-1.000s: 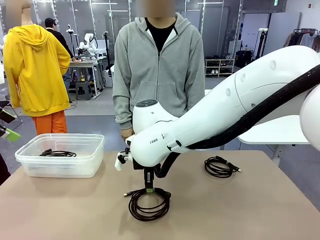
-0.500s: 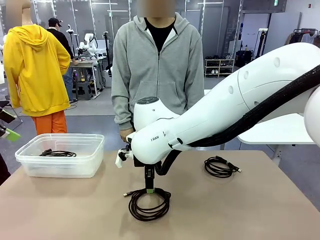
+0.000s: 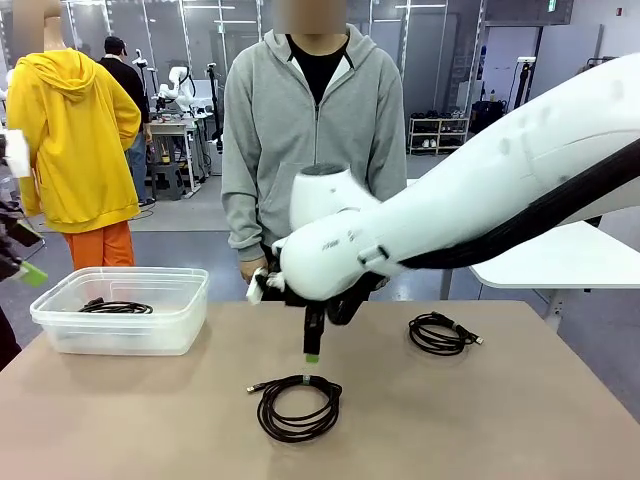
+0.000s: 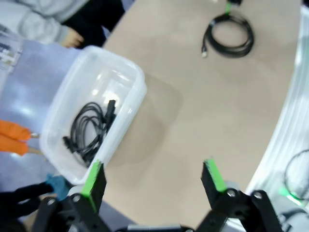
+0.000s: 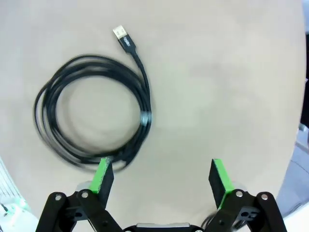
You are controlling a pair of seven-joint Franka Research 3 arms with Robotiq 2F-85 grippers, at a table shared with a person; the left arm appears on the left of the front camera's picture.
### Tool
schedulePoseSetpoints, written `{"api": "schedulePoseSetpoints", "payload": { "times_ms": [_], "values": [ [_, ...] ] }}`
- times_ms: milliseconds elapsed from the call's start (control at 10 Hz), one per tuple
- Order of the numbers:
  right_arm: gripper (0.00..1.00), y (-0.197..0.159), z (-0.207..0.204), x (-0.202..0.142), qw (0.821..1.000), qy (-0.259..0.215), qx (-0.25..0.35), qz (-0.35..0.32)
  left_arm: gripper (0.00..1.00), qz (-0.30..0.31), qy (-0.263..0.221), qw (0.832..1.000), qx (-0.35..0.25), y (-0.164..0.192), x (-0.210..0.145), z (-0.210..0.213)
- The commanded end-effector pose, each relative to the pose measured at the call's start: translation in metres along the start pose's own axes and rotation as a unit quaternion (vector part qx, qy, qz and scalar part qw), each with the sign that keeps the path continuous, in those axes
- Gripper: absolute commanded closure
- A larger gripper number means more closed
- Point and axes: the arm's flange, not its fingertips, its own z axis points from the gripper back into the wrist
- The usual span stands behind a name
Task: Organize and store the cables.
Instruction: Place the USB Extension Cable into the Organizing box.
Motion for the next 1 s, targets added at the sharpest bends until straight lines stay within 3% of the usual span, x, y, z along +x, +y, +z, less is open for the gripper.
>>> {"api": "schedulePoseSetpoints", "payload": {
  "times_ms": [0, 100, 200, 400, 600, 900],
  "values": [
    [0.00, 0.012, 0.039, -0.081, 0.997, -0.043, 0.003, -0.060, 0.00, -0.048, 0.035, 0.997, -0.039, 0.025, 0.038, -0.030],
    [0.00, 0.011, 0.056, -0.125, 0.994, -0.059, -0.005, -0.095, 0.00, -0.071, 0.045, 0.996, -0.038, 0.029, 0.060, -0.045],
    [0.00, 0.011, 0.080, -0.174, 0.986, -0.107, 0.014, -0.126, 0.00, -0.093, 0.051, 0.993, -0.059, 0.032, 0.082, -0.063],
    [0.00, 0.024, 0.103, -0.248, 0.972, -0.158, -0.017, -0.175, 0.00, -0.112, 0.092, 0.985, -0.090, 0.021, 0.125, -0.103],
    [0.00, 0.046, 0.104, -0.310, 0.961, -0.191, -0.037, -0.198, 0.00, -0.153, 0.117, 0.976, -0.099, 0.000, 0.164, -0.144],
    [0.00, 0.090, 0.095, -0.391, 0.951, -0.217, -0.046, -0.217, 0.00, -0.169, 0.096, 0.970, -0.150, -0.034, 0.197, -0.211]
  ]
}}
